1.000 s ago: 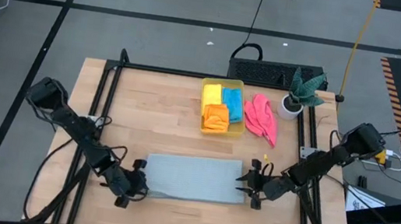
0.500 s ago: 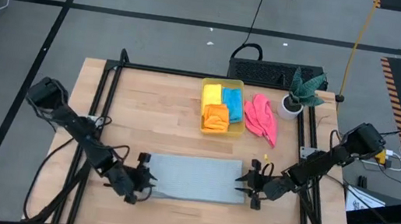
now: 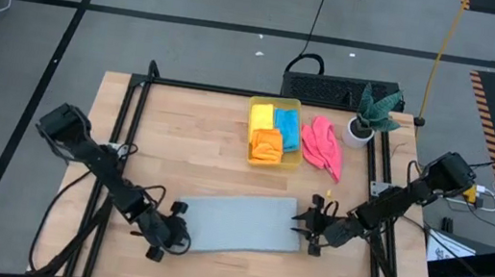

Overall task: Fold microfiber towels
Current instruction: Fold the gray microfiber towel

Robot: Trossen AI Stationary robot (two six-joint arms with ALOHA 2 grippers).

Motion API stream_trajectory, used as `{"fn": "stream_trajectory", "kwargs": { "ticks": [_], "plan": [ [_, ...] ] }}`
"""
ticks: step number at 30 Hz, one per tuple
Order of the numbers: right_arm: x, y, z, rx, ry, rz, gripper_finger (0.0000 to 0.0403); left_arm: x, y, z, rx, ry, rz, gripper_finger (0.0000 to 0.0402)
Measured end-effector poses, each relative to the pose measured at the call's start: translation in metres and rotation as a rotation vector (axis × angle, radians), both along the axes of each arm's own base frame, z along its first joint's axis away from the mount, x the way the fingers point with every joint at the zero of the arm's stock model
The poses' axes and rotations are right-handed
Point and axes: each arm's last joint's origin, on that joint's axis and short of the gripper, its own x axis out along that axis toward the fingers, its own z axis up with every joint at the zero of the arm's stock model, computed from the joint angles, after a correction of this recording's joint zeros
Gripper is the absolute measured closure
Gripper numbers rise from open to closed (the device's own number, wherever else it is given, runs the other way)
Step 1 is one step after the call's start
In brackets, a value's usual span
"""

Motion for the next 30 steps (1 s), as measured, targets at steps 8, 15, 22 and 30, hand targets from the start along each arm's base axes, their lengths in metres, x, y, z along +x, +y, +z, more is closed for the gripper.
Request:
{"fn": "stream_trajectory", "kwargs": {
  "ticks": [8, 15, 22, 30],
  "plan": [
    [0.011, -0.002, 0.009, 0.146, -0.066, 0.032, 0.0278, 0.006, 0.013, 0.022, 0.125, -0.093, 0.138, 0.0300],
    [0.010, -0.013, -0.005, 0.136, 0.076, -0.009, 0.0352, 0.003, 0.046, 0.006, 0.273, 0.093, 0.385, 0.0300],
    [0.001, -0.041, 0.006, -0.023, 0.146, -0.140, 0.0397, 0.002, 0.029, 0.009, 0.043, 0.125, 0.377, 0.0300],
    [0.004, -0.049, 0.042, 0.025, -0.085, -0.168, 0.0401, 0.019, 0.012, 0.030, 0.003, -0.235, 0.359, 0.0300]
  ]
}}
